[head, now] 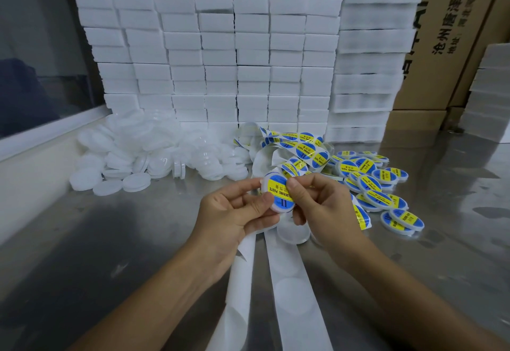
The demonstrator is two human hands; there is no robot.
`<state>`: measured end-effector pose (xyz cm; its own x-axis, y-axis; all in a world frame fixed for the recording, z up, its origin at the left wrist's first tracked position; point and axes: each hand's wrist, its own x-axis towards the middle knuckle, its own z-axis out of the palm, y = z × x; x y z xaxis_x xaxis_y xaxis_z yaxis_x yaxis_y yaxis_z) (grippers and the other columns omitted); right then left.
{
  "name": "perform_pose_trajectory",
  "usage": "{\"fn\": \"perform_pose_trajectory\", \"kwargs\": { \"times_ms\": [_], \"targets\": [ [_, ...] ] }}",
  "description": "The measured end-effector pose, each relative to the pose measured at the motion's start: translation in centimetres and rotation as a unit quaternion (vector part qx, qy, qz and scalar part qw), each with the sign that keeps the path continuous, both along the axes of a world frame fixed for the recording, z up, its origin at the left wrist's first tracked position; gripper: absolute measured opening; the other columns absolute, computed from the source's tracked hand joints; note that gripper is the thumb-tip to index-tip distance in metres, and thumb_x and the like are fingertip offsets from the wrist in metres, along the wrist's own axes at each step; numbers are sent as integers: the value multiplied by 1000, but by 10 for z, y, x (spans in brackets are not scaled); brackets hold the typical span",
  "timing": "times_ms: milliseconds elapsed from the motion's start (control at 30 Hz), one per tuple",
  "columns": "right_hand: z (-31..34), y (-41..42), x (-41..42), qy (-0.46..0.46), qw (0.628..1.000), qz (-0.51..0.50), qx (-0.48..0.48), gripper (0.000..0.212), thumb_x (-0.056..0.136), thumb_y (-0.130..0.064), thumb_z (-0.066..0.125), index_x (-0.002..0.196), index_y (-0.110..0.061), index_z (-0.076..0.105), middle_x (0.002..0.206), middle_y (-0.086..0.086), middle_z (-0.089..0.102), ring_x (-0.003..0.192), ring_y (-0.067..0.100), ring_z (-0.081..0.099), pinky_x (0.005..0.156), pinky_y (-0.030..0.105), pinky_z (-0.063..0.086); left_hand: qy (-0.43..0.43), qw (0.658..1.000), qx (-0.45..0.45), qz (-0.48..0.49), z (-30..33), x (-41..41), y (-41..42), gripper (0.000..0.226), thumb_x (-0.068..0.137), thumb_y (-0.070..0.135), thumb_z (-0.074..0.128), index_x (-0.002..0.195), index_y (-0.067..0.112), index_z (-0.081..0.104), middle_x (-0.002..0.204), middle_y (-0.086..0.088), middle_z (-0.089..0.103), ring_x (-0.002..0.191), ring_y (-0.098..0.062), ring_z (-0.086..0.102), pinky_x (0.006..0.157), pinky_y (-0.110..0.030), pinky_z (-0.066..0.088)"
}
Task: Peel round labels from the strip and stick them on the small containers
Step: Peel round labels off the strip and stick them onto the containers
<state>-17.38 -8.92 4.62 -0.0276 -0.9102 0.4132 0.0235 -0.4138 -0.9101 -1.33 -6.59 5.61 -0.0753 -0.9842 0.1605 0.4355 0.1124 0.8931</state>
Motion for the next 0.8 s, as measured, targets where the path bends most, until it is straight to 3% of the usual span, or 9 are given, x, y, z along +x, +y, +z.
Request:
{"fn": "perform_pose_trajectory", "kwargs": {
  "times_ms": [267,533,600,700,800],
  "targets": [
    [-1,9,11,23,1000,13,8,44,66,-39,76,98,-14,59,63,9,61,45,11,53,45,19,43,-9,1000,-18,11,2,0,2,32,48,25,81,80,28,79,74,-13,74,67,-20,72,60,-25,57],
    [-2,3,5,26,999,-14,-18,34,79,-40,64,77,-8,55,54,7,65,39,14,54,41,22,42,-27,999,-24,-11,-1,-2,2,35,49,28,83,84,27,80,86,-12,76,70,-21,73,61,-26,58],
    [-4,4,7,26,1000,-11,-11,40,74,-45,68,80,-8,54,54,8,65,40,14,54,42,21,43,-36,999,-31,-10,-1,-2,2,34,50,28,82,84,27,80,82,-11,76,69,-20,73,61,-26,58],
    [-5,5,8,43,998,-36,-1,60,59,-60,73,81,-8,50,63,25,60,45,20,51,42,26,44,-59,997,-48,-18,-1,-3,2,38,53,29,81,90,24,80,75,-9,74,69,-19,71,63,-27,58],
    [-4,4,5,53,997,-57,-8,55,65,-57,71,74,-8,48,61,23,62,42,21,52,41,23,42,-84,995,-52,-11,-2,-2,1,39,57,26,79,95,16,79,81,-15,73,74,-25,70,64,-28,58]
  ]
}}
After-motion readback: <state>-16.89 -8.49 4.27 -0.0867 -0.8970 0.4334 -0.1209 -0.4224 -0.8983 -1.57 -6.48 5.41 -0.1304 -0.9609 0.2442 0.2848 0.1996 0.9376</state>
